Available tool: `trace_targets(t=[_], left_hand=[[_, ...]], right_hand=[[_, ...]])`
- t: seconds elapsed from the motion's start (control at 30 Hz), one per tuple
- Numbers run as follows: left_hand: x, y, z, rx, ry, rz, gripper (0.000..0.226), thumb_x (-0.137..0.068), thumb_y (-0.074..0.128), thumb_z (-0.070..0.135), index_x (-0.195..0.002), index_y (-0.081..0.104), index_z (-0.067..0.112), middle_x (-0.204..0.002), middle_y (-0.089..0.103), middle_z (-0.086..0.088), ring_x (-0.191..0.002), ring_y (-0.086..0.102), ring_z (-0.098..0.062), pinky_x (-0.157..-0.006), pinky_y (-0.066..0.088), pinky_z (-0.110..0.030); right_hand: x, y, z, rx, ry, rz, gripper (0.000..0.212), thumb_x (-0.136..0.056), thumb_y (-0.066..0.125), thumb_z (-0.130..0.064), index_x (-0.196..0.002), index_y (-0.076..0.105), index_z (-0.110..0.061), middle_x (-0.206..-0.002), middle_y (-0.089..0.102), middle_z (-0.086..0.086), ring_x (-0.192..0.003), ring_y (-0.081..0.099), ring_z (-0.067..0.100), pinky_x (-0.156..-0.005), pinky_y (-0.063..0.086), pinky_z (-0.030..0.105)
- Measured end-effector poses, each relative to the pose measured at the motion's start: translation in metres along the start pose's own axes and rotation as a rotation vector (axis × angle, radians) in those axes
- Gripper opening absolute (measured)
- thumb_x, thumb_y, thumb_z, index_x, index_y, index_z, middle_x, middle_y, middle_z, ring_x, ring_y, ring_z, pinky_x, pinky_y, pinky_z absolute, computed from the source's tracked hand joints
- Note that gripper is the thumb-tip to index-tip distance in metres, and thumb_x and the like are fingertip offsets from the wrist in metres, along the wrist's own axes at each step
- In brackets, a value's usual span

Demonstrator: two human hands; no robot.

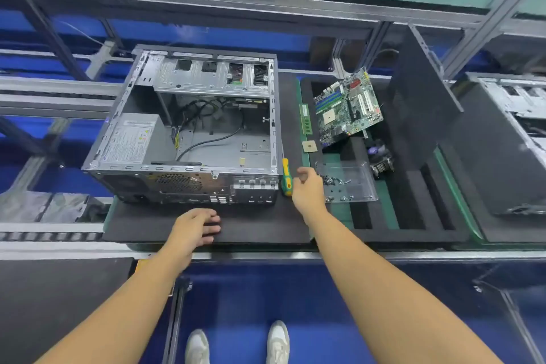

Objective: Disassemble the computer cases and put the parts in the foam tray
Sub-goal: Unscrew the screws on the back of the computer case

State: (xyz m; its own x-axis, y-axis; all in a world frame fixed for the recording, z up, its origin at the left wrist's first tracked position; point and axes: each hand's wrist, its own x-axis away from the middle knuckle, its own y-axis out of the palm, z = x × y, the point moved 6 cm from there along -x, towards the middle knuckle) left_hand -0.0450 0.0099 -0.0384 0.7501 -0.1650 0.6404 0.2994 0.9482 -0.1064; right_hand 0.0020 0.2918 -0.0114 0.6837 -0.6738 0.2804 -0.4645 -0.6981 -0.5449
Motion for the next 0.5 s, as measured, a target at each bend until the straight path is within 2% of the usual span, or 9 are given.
trace_targets(t=[0.03, 0.07, 0.17, 0.27, 0.33, 0.4, 0.43, 0.5], left_hand=[[-0.001, -0.001, 0.001, 0.01, 0.007, 0.022, 0.02, -0.102, 0.047, 0.014, -0.104, 0.067, 0.011, -0.105, 0.073, -0.009, -0.094, 0.07, -0.026, -0.076, 0.053, -0.035], [-0.001, -0.003, 0.003, 0.0, 0.016, 0.041, 0.02, -0.102, 0.048, 0.014, -0.104, 0.067, 0.012, -0.104, 0.073, -0.008, -0.092, 0.07, -0.024, -0.075, 0.054, -0.035], [0.01, -0.009, 0.017, -0.094, 0.098, 0.042, 0.019, -0.101, 0.049, 0.013, -0.099, 0.068, 0.015, -0.098, 0.075, -0.006, -0.081, 0.07, -0.017, -0.069, 0.053, -0.031], [0.033, -0.023, 0.04, -0.332, 0.313, 0.033, 0.025, -0.099, 0.048, 0.008, -0.092, 0.067, 0.024, -0.09, 0.075, 0.005, -0.082, 0.07, -0.013, -0.074, 0.052, -0.029], [0.052, -0.03, 0.055, -0.602, 0.51, -0.003, 0.026, -0.097, 0.052, 0.01, -0.092, 0.064, 0.032, -0.09, 0.071, 0.019, -0.086, 0.066, -0.003, -0.077, 0.05, -0.02], [0.07, -0.039, 0.075, -0.793, 0.742, 0.019, 0.025, -0.095, 0.054, 0.011, -0.096, 0.062, 0.035, -0.096, 0.064, 0.023, -0.092, 0.06, 0.002, -0.079, 0.044, -0.013], [0.079, -0.046, 0.088, -0.844, 0.867, 0.074, 0.024, -0.093, 0.056, 0.009, -0.1, 0.062, 0.031, -0.098, 0.061, 0.022, -0.093, 0.057, 0.002, -0.082, 0.043, -0.014], [0.087, -0.059, 0.118, -0.892, 1.073, 0.215, 0.023, -0.088, 0.061, 0.006, -0.106, 0.062, 0.021, -0.106, 0.06, 0.012, -0.099, 0.056, -0.005, -0.09, 0.045, -0.024]], right_hand=[[-0.008, 0.004, -0.004, 0.106, -0.017, -0.016, 0.032, -0.103, 0.047, -0.018, -0.135, 0.05, -0.017, -0.132, 0.046, 0.012, -0.116, 0.049, 0.029, -0.1, 0.044, 0.036], [-0.013, 0.008, -0.007, 0.213, -0.017, -0.045, 0.037, -0.104, 0.046, -0.022, -0.14, 0.045, -0.016, -0.136, 0.042, 0.015, -0.123, 0.044, 0.034, -0.105, 0.039, 0.043], [-0.025, 0.025, -0.011, 0.41, -0.076, -0.141, 0.045, -0.105, 0.046, -0.025, -0.146, 0.037, -0.009, -0.137, 0.043, 0.021, -0.125, 0.043, 0.041, -0.102, 0.037, 0.047], [-0.033, 0.034, -0.012, 0.543, -0.1, -0.143, 0.045, -0.099, 0.055, -0.016, -0.138, 0.038, 0.0, -0.133, 0.048, 0.025, -0.122, 0.049, 0.044, -0.1, 0.043, 0.049], [-0.042, 0.033, -0.01, 0.538, -0.022, -0.141, 0.044, -0.098, 0.057, -0.015, -0.133, 0.04, 0.004, -0.133, 0.05, 0.027, -0.122, 0.051, 0.044, -0.099, 0.044, 0.047], [-0.045, 0.029, -0.009, 0.442, 0.051, -0.136, 0.037, -0.098, 0.054, -0.016, -0.126, 0.045, 0.006, -0.127, 0.055, 0.028, -0.115, 0.056, 0.042, -0.089, 0.047, 0.043], [-0.042, 0.026, -0.01, 0.346, 0.069, -0.117, 0.031, -0.098, 0.052, -0.015, -0.121, 0.048, 0.006, -0.12, 0.059, 0.027, -0.105, 0.058, 0.04, -0.081, 0.047, 0.041], [-0.034, 0.015, -0.012, 0.122, 0.084, -0.051, 0.02, -0.097, 0.047, -0.016, -0.11, 0.05, 0.0, -0.103, 0.061, 0.023, -0.084, 0.056, 0.032, -0.072, 0.048, 0.04]])
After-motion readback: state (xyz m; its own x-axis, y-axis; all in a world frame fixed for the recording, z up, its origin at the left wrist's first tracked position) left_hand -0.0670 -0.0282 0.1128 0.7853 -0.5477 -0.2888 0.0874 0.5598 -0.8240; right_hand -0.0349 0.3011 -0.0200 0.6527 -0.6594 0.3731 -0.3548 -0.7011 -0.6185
